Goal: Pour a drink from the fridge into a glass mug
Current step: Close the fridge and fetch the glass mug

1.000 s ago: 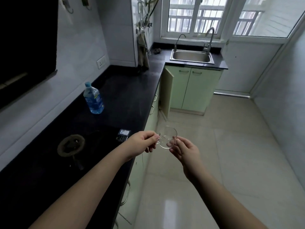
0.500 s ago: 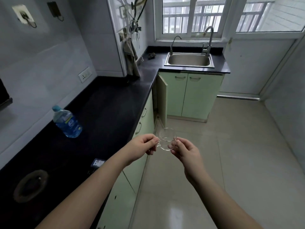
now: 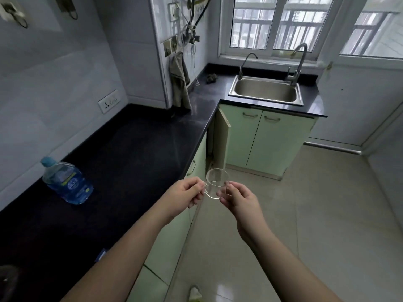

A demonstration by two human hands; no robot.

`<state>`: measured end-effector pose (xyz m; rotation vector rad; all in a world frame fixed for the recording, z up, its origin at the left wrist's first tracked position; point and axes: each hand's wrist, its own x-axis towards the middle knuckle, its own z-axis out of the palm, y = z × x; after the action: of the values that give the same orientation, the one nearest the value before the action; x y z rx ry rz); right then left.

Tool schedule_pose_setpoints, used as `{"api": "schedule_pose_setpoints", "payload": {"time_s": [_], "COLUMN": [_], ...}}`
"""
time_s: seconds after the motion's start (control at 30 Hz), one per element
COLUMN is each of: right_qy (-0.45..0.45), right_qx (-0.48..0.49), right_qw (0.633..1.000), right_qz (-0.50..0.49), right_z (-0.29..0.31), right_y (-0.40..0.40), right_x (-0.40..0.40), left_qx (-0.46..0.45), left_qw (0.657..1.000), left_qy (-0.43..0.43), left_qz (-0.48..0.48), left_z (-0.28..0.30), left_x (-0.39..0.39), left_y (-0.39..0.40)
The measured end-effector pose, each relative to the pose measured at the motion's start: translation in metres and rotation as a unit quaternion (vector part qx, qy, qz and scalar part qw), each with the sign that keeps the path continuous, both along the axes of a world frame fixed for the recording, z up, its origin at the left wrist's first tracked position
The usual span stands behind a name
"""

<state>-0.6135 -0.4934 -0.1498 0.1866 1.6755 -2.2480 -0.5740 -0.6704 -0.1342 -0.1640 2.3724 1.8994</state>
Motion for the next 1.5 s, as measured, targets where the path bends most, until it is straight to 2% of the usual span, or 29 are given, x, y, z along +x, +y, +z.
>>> {"api": "schedule_pose_setpoints", "payload": {"time_s": [0.2, 0.4, 0.8, 1.0, 1.13, 1.5], "right_qy": [0.004, -0.012, -0.035, -0.096, -0.099, -0.060], "right_qx": [0.017, 0.000, 0.016, 0.011, 0.025, 0.101], "right_qw": [1.000, 1.000, 0.990, 0.968, 0.949, 0.895], "right_qz": [0.006, 0.013, 0.133, 0.231, 0.297, 0.430], "right_z": [0.004, 0.010, -0.017, -0.032, -0.043, -0.075], "right_y": [-0.045, -0.086, -0.154, -0.189, -0.214, -0.292], "right_x": [-0.072, -0.130, -0.247, -0.307, -0.332, -0.313], "left_qx": [0.017, -0.015, -0.033, -0.052, -0.065, 0.005], "left_qw": [1.000, 0.999, 0.991, 0.971, 0.950, 0.878], "left_qy": [0.011, 0.020, -0.021, -0.053, -0.079, -0.079], "left_qz": [0.018, 0.020, 0.130, 0.229, 0.295, 0.472], "left_z": [0.001, 0.011, -0.017, -0.031, -0.036, -0.078], "left_x": [-0.070, -0.128, -0.201, -0.234, -0.237, -0.195], "left_y": [-0.046, -0.086, -0.134, -0.149, -0.158, -0.186]}}
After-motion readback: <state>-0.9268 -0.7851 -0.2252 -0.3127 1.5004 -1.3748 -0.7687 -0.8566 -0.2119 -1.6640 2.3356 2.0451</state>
